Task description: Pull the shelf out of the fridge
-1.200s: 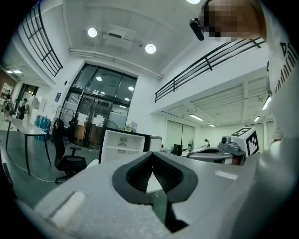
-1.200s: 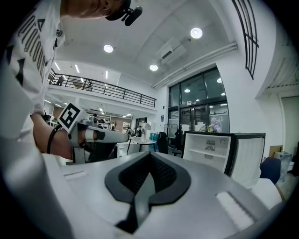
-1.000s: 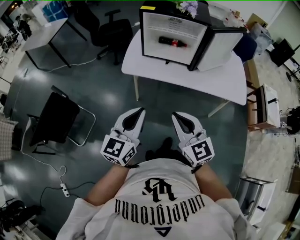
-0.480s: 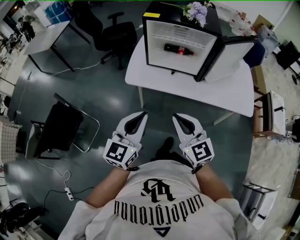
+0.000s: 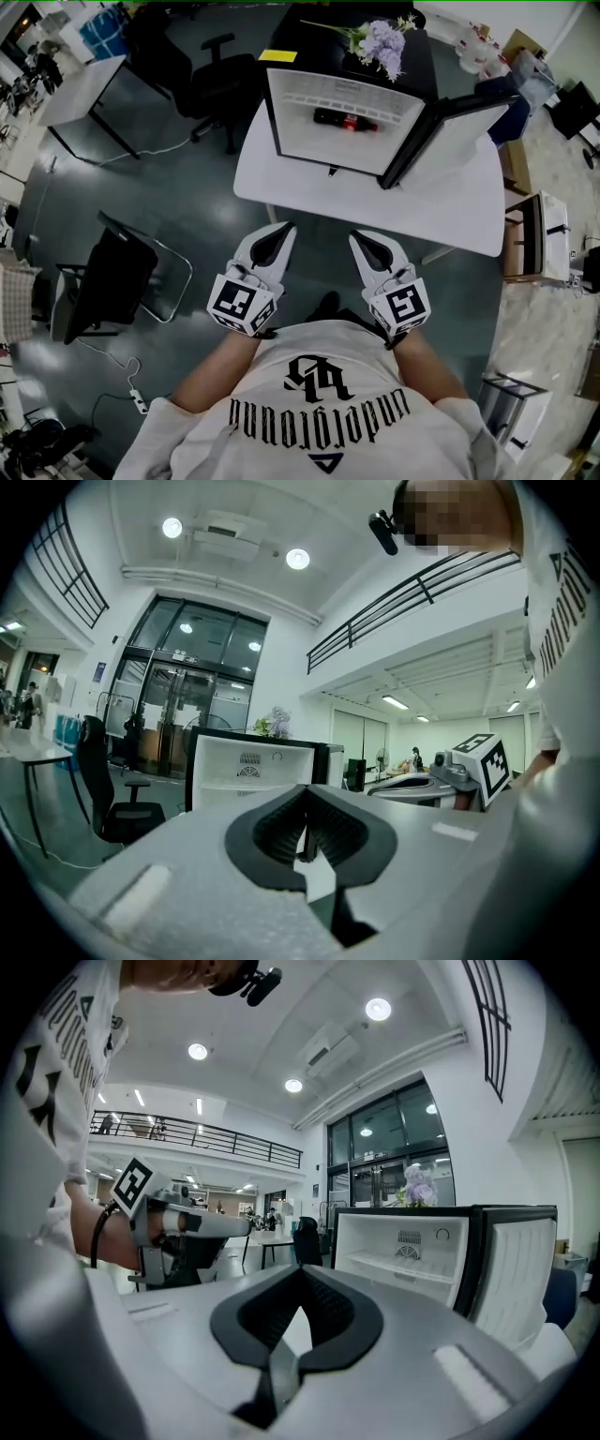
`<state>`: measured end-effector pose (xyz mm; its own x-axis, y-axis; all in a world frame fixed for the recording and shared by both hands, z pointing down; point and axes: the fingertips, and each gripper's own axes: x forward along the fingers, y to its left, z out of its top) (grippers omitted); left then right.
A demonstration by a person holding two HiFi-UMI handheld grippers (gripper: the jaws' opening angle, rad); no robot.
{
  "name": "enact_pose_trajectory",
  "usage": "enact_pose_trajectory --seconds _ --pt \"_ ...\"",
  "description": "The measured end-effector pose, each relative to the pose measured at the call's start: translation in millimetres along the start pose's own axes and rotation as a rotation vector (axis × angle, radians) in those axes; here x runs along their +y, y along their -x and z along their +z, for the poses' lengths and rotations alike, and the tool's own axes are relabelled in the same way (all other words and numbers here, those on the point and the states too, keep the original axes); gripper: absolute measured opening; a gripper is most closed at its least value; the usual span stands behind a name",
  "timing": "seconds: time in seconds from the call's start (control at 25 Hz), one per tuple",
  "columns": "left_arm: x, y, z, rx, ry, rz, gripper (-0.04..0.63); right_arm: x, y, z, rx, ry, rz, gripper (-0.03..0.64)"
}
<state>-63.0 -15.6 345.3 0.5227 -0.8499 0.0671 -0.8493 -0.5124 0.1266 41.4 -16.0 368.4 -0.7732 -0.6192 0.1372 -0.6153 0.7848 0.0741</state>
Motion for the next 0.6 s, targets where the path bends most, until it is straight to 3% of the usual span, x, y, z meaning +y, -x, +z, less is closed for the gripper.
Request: enact_pose_trajectory --seconds 0.6 --pt "22.3 -109.3 -6.1 0.016 0.029 -0.07 0.008 -92.6 -31.0 -14.1 0.004 -0.043 -0.085 0.002"
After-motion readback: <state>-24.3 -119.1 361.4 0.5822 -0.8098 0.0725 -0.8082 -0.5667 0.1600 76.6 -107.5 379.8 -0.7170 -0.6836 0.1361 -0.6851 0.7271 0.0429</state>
